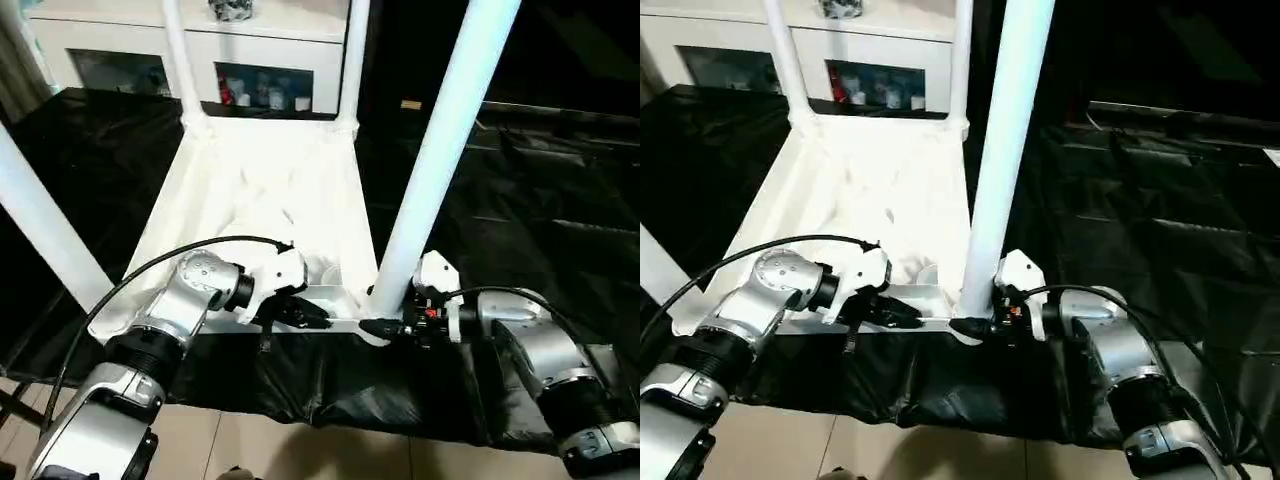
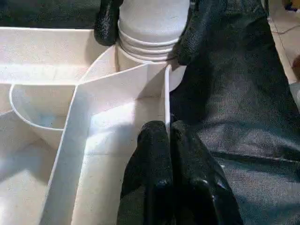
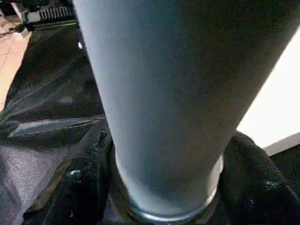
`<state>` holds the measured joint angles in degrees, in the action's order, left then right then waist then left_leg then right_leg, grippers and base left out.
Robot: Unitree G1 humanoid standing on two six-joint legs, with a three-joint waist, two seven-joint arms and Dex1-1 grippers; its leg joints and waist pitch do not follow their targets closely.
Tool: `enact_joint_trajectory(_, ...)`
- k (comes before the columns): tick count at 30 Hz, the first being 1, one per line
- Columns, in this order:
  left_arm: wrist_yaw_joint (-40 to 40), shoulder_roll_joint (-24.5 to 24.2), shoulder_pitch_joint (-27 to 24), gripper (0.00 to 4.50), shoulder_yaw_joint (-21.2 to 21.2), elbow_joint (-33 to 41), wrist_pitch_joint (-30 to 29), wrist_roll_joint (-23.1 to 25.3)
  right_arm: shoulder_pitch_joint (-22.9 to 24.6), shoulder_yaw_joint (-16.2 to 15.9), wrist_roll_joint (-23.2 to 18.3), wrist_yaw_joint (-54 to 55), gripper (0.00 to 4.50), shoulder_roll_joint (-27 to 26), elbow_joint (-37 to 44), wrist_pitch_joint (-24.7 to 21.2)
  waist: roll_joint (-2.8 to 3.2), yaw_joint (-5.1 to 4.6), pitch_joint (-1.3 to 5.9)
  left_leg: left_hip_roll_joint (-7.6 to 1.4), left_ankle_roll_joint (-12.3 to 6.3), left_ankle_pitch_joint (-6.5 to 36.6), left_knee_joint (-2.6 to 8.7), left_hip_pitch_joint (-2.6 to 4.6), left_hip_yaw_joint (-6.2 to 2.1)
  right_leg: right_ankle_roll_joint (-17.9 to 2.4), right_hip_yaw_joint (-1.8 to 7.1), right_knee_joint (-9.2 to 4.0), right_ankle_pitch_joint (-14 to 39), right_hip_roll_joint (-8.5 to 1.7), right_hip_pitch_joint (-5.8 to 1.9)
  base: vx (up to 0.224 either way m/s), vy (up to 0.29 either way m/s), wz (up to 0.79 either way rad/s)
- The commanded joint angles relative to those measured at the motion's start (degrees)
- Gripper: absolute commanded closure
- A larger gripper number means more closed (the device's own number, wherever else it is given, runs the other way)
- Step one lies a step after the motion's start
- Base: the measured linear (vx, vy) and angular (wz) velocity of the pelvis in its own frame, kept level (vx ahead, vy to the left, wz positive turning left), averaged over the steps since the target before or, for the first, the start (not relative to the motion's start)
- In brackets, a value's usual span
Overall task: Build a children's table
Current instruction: Rotate leg to tighten
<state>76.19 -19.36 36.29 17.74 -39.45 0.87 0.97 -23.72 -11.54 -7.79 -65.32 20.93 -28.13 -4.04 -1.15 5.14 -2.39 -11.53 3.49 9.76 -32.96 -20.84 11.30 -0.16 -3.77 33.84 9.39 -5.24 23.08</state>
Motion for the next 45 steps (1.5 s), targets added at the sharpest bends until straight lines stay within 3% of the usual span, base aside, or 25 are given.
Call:
enact_joint_trajectory(1, -1.9, 1.2, 1.4, 4.50, 0.8, -0.9, -0.9, 0.7, 0.8, -1.1, 0.3, 1.6, 1.77, -2.1, 0.4, 0.3, -0.07, -0.03, 2.96, -1.92, -0.67, 18.6, 4.06, 0.82, -0.80, -11.2, 2.23, -4.35, 20.2, -3.14, -2.18, 0.000, 0.000, 0.00)
enact_joint_trajectory(5, -9.7, 3.4, 2.9, 4.50, -0.4, -2.4, -3.3, 2.4, 2.0, 0.9, 3.3, 15.8, 1.78, -6.9, 0.1, -1.1, -0.19, -0.56, 2.55, -1.66, 1.17, 22.4, 4.36, 1.20, -1.32, -8.0, 2.09, -5.29, 29.3, -3.34, -1.73, 0.000, 0.000, 0.00)
enact_joint_trajectory(7, -14.4, 6.1, 3.6, 4.50, -0.9, -1.6, -5.8, 3.0, 1.8, 3.8, 3.5, 26.8, 1.78, -11.9, -0.4, -4.0, -0.04, -0.99, 2.49, -1.49, 1.90, 23.6, 4.48, 1.18, -1.78, -5.7, 1.74, -5.86, 34.2, -3.47, -1.66, 0.000, 0.000, 0.00)
enact_joint_trajectory(9, -18.4, 8.6, 4.0, 4.50, -1.0, -0.9, -7.2, 3.5, 1.4, 5.3, 3.5, 33.6, 1.78, -15.6, -0.7, -5.7, 0.07, -1.51, 2.48, -1.51, 2.51, 24.3, 4.52, 1.29, -1.91, -5.1, 1.67, -6.04, 35.0, -3.39, -1.31, 0.000, 0.000, 0.00)
enact_joint_trajectory(10, -21.1, 10.4, 4.4, 4.50, -0.7, -1.0, -7.8, 4.1, 1.0, 5.5, 4.0, 37.2, 1.78, -17.8, -1.2, -6.1, 0.63, -2.00, 2.49, -1.41, 2.82, 25.5, 4.57, 1.41, -2.00, -5.1, 1.50, -6.36, 34.7, -3.28, -1.25, 0.000, 0.000, 0.00)
enact_joint_trajectory(12, -22.5, 11.4, 4.5, 4.50, -0.4, -1.0, -8.1, 4.5, 0.8, 5.2, 4.6, 39.0, 1.78, -19.1, -1.4, -5.8, 0.37, -2.30, 2.75, -1.35, 2.12, 25.2, 4.66, 1.17, -2.03, -5.4, 1.40, -6.22, 32.4, -3.18, -1.67, 0.000, 0.000, 0.00)
enact_joint_trajectory(14, -25.3, 13.6, 4.7, 4.50, -0.1, -1.0, -9.1, 4.8, 0.5, 4.4, 6.1, 41.9, 1.78, -21.4, -1.5, -4.9, 0.66, -2.51, 2.82, -1.49, 1.86, 24.3, 4.80, 1.04, -1.90, -6.4, 1.62, -6.01, 28.4, -3.04, -1.63, 0.000, 0.000, 0.00)
enact_joint_trajectory(15, -26.3, 14.7, 4.6, 4.50, 0.0, -0.8, -9.5, 5.0, 0.4, 3.3, 8.3, 44.0, 1.43, -21.9, -1.1, -4.1, 0.50, -2.60, 2.78, -1.38, 1.63, 24.2, 4.75, 1.06, -1.72, -7.0, 1.71, -5.92, 27.0, -2.89, -1.57, 0.000, 0.000, 0.00)
enact_joint_trajectory(17, -26.4, 15.1, 4.3, 4.50, 0.2, -0.7, -9.4, 5.2, 0.5, 3.1, 8.7, 44.7, 1.22, -22.2, -0.6, -4.1, 0.17, -2.74, 2.83, -1.29, 0.95, 24.0, 4.66, 1.13, -1.52, -7.7, 1.90, -5.84, 25.5, -2.82, -1.54, 0.000, 0.000, 0.00)
enact_joint_trajectory(18, -26.3, 15.3, 4.2, 4.50, 0.3, -0.6, -9.3, 5.3, 0.5, 3.2, 8.6, 44.8, 1.08, -22.3, -0.3, -4.3, 0.44, -2.63, 2.84, -1.32, 0.62, 23.4, 4.65, 1.08, -1.47, -8.1, 2.04, -5.70, 24.5, -2.85, -1.56, 0.000, 0.000, 0.00)
enact_joint_trajectory(20, -25.7, 15.3, 3.5, 4.50, -0.1, 0.1, -9.5, 5.0, 0.6, 4.0, 7.9, 44.5, 1.06, -22.4, 0.7, -5.1, 0.46, -2.60, 2.90, -1.39, 0.35, 22.6, 4.70, 0.92, -1.45, -8.6, 2.11, -5.47, 22.7, -2.87, -1.79, 0.000, 0.000, 0.00)
enact_joint_trajectory(22, -24.6, 14.0, 3.0, 4.50, -0.3, 0.6, -9.2, 4.9, 0.3, 4.7, 7.3, 43.6, 0.73, -21.1, 1.5, -4.4, 0.33, -2.57, 3.06, -1.44, -0.06, 21.0, 4.61, 0.86, -1.26, -9.5, 2.25, -5.12, 19.3, -2.84, -1.95, 0.000, 0.000, 0.00)
enact_joint_trajectory(27, -19.8, 10.9, 1.8, 4.50, -0.3, 1.4, -5.9, 3.9, -0.2, 6.4, 5.3, 38.8, 0.64, -17.0, 1.8, -3.0, 0.30, -2.33, 3.28, -1.39, -1.57, 17.4, 4.38, 0.56, -1.02, -10.7, 2.34, -4.65, 15.2, -2.93, -2.48, 0.000, 0.000, 0.00)
enact_joint_trajectory(30, -15.2, 9.0, 0.9, 4.50, -0.8, 2.2, -4.6, 2.2, -0.6, 5.2, 5.8, 31.7, 0.64, -12.5, 0.4, -0.5, 0.39, -2.18, 3.62, -1.36, -2.96, 13.3, 3.90, 0.46, -0.80, -12.8, 2.28, -3.89, 8.9, -2.84, -2.80, 0.000, 0.000, 0.00)
enact_joint_trajectory(33, -10.9, 6.7, 0.5, 4.50, -0.3, 2.1, -2.3, 1.9, -0.3, 4.5, 2.5, 19.8, 0.64, -8.3, 0.9, -1.9, 0.45, -1.95, 3.66, -1.46, -4.60, 11.1, 3.69, 0.39, -0.72, -14.4, 2.25, -3.38, 4.5, -2.74, -3.12, 0.000, 0.000, 0.00)
enact_joint_trajectory(34, -10.6, 6.5, 0.5, 4.50, -0.2, 2.0, -2.1, 1.9, -0.3, 4.4, 2.4, 19.1, 0.64, -8.0, 1.0, -2.0, 0.46, -1.81, 3.64, -1.50, -5.20, 11.1, 3.65, 0.49, -0.65, -14.9, 2.23, -3.36, 4.2, -2.74, -3.07, 0.000, 0.000, 0.00)
enact_joint_trajectory(35, -9.8, 6.1, 0.3, 4.50, 0.0, 2.1, -1.8, 1.9, -0.2, 4.0, 1.8, 16.1, 0.64, -6.8, 1.2, -2.4, -0.45, -1.65, 3.57, -1.62, -5.40, 11.2, 3.64, 0.57, -0.54, -15.0, 2.19, -3.46, 4.9, -2.73, -3.06, 0.000, 0.000, 0.00)
enact_joint_trajectory(37, -9.2, 5.8, 0.1, 4.50, 0.1, 2.3, -1.9, 1.8, -0.1, 3.7, 1.5, 14.1, 0.64, -6.0, 1.3, -2.6, 0.18, -1.07, 3.29, -1.91, -4.62, 12.3, 3.83, 0.76, -0.57, -14.8, 2.18, -3.61, 8.5, -2.87, -2.78, 0.000, 0.000, 0.00)
enact_joint_trajectory(38, -6.6, 4.9, -0.5, 4.50, 0.4, 3.1, -1.8, 1.0, -0.2, 2.7, 0.7, 9.3, 0.64, -4.1, 1.4, -2.6, -0.15, -1.04, 3.28, -1.92, -4.34, 12.8, 3.84, 0.80, -0.53, -14.6, 2.12, -3.69, 9.5, -2.80, -2.82, 0.000, 0.000, 0.00)
enact_joint_trajectory(40, -3.2, 3.7, -0.9, 4.50, 0.8, 4.1, -2.1, 0.0, -0.6, 1.3, 0.4, 4.2, 0.64, -2.1, 0.9, -2.1, 0.09, -0.53, 3.11, -2.11, -3.50, 14.6, 3.95, 0.88, -0.47, -13.8, 2.18, -3.84, 12.9, -2.91, -2.68, 0.000, 0.000, 0.00)
enact_joint_trajectory(43, 0.6, 2.6, -1.2, 4.50, 1.2, 4.6, -1.7, -0.9, -1.1, 0.0, -0.1, -1.5, 0.64, -0.1, 0.6, -1.9, 0.08, -0.05, 3.19, -2.06, -2.82, 15.0, 3.97, 0.96, -0.48, -13.2, 2.17, -3.94, 13.9, -2.92, -2.65, 0.000, 0.000, 0.00)
enact_joint_trajectory(45, 2.1, 2.4, -1.3, 4.50, 1.4, 4.9, -2.1, -1.4, -1.1, -0.5, -0.4, -3.9, 0.89, 0.4, 0.9, -2.4, 0.10, 0.15, 3.19, -2.09, -2.75, 14.8, 3.91, 1.04, -0.40, -13.3, 2.25, -3.84, 13.3, -2.91, -2.49, 0.000, 0.000, 0.00)
